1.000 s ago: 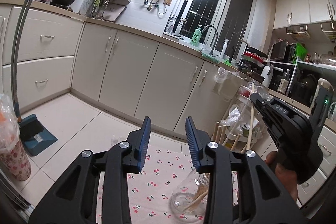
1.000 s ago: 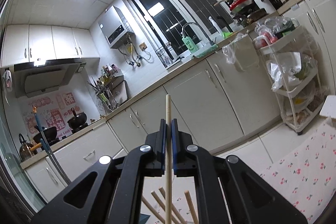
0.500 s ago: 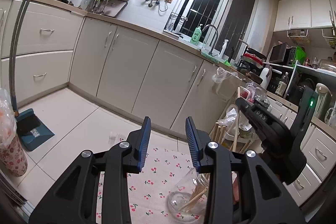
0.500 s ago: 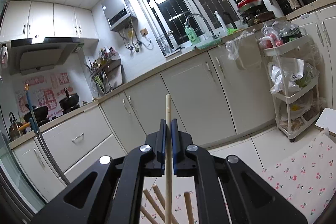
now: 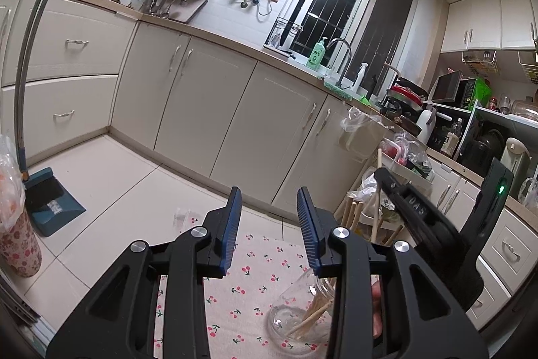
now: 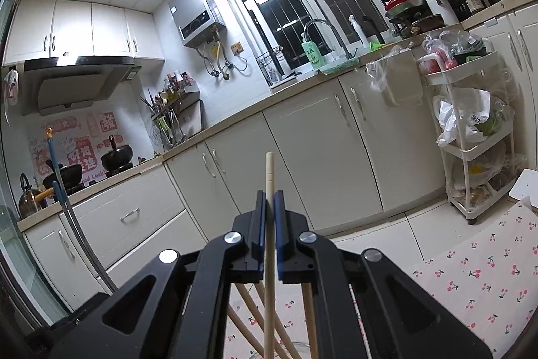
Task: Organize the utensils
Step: 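Lower the right gripper's chopstick into the jar and open it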
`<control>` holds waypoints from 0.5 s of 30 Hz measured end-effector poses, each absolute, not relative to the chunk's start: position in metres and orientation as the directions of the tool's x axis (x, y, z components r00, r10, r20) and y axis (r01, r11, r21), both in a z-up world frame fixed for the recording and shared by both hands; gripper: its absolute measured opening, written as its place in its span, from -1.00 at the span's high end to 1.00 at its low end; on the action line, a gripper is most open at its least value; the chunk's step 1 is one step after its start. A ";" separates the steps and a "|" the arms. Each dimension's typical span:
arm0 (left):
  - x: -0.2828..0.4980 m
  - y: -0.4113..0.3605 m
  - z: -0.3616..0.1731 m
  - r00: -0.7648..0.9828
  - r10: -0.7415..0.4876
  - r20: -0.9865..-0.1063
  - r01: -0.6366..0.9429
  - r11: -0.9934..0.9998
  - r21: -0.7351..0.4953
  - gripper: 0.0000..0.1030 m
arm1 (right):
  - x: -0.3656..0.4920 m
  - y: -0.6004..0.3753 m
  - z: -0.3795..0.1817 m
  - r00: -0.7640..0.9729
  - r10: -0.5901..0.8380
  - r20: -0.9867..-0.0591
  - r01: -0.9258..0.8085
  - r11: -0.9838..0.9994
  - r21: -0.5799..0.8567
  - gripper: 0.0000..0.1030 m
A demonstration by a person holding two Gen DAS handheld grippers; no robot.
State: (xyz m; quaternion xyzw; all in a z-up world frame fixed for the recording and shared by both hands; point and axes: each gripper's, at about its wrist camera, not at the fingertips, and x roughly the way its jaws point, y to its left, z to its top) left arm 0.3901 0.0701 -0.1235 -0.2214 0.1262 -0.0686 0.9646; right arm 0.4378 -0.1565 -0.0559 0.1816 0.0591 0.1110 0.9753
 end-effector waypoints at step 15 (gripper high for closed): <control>0.391 0.069 -0.128 0.954 -0.205 -0.217 0.081 0.877 -0.473 0.37 | 0.448 -0.145 -0.039 0.969 0.227 -0.096 -0.189 0.935 0.301 0.88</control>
